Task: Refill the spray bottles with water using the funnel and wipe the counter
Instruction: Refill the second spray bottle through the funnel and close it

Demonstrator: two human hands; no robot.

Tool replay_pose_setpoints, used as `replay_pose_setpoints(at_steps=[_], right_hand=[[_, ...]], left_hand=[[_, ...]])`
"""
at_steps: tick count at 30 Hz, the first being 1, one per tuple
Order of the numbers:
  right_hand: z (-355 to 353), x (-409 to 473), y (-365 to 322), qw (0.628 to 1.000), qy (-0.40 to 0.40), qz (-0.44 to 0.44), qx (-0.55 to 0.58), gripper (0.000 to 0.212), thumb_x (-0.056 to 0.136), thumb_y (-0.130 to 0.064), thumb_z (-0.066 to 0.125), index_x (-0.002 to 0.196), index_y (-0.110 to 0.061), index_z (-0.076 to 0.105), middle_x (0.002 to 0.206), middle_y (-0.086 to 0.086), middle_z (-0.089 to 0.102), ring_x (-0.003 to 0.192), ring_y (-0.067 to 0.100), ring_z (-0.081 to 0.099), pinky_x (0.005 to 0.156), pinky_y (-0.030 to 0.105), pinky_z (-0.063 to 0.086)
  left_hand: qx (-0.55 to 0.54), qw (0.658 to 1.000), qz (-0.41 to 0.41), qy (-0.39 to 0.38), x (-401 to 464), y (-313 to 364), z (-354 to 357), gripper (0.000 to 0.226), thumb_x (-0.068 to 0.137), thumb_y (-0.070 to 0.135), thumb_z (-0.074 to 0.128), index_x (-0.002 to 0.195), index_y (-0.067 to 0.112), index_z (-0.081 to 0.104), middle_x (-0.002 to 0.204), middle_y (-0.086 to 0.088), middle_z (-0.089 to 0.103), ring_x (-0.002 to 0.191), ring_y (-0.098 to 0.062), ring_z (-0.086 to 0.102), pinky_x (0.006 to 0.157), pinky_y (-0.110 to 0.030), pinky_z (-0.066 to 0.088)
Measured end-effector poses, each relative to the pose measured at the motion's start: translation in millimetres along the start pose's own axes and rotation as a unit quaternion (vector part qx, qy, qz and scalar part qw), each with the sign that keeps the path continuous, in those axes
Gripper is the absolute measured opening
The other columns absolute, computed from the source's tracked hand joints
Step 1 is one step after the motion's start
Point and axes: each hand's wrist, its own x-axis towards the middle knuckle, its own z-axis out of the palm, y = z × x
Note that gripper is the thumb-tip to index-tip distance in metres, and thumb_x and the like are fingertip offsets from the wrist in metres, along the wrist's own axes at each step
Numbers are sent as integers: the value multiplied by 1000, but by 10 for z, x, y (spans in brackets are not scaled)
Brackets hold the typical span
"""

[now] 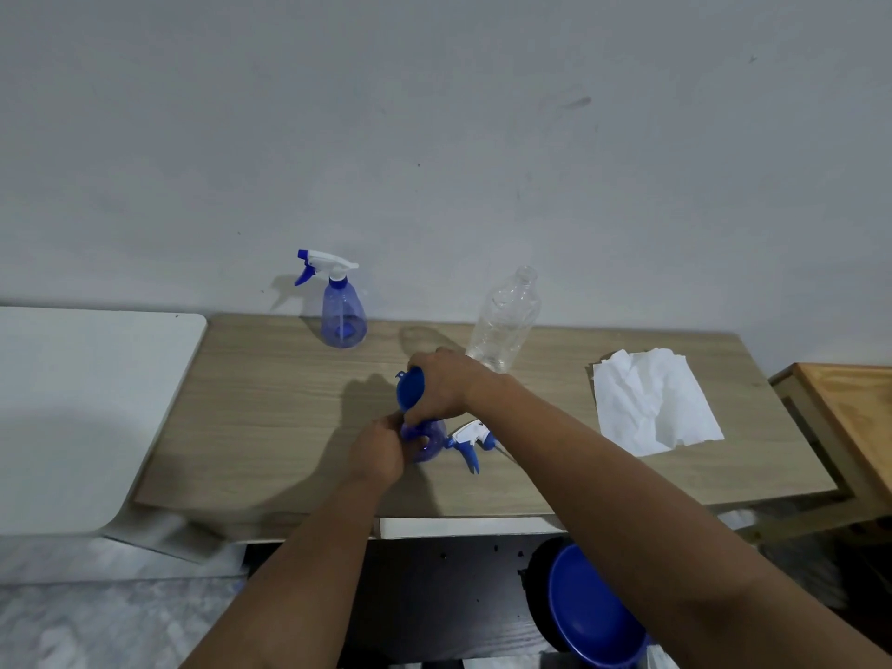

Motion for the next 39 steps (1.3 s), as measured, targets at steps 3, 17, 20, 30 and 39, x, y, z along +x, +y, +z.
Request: replay_pose_setpoints(at_steps=[3, 17, 20, 30, 39], right_hand=[[-88, -13, 30, 1000, 0, 6, -2, 83, 68, -58, 84, 137, -22, 56, 129, 2, 61, 109, 25, 59, 81, 35, 53], [-226, 9, 140, 994, -8, 13, 105, 80, 73, -45, 88, 143, -21, 56, 138, 4, 55, 109, 23, 54, 78, 33, 49], [-239, 50, 209, 973, 43, 44, 224, 79, 71, -43, 90, 138, -21, 54, 128, 5, 58, 104, 25, 61, 66, 28, 50], [341, 320, 279, 899, 174, 103, 388, 71, 64, -23, 90, 118, -19, 44, 102, 0, 58, 89, 23, 61, 60, 27, 46], [1143, 667, 358, 838, 208, 120, 491, 69, 67, -13, 95, 120, -15, 50, 121, 4, 62, 102, 25, 67, 85, 33, 58]], left_hand=[[113, 992, -15, -59, 36, -40, -11, 27, 92, 25, 68, 117, 15, 65, 102, -7, 72, 94, -28, 68, 88, -41, 53], [147, 987, 29, -64, 31, 10, -71, 39, 91, 32, 67, 128, 27, 58, 107, -2, 72, 96, -22, 66, 87, -36, 51], [139, 988, 34, -53, 26, 2, -110, 39, 87, 32, 69, 126, 31, 58, 105, 0, 72, 97, -24, 67, 81, -34, 50], [117, 991, 56, -32, 1, -152, -265, 41, 86, 26, 73, 125, 24, 63, 103, 0, 73, 94, -21, 67, 80, -36, 52], [97, 993, 63, -19, -4, -383, -301, 40, 83, 32, 75, 122, 31, 65, 102, 7, 73, 92, -15, 67, 82, -33, 53]])
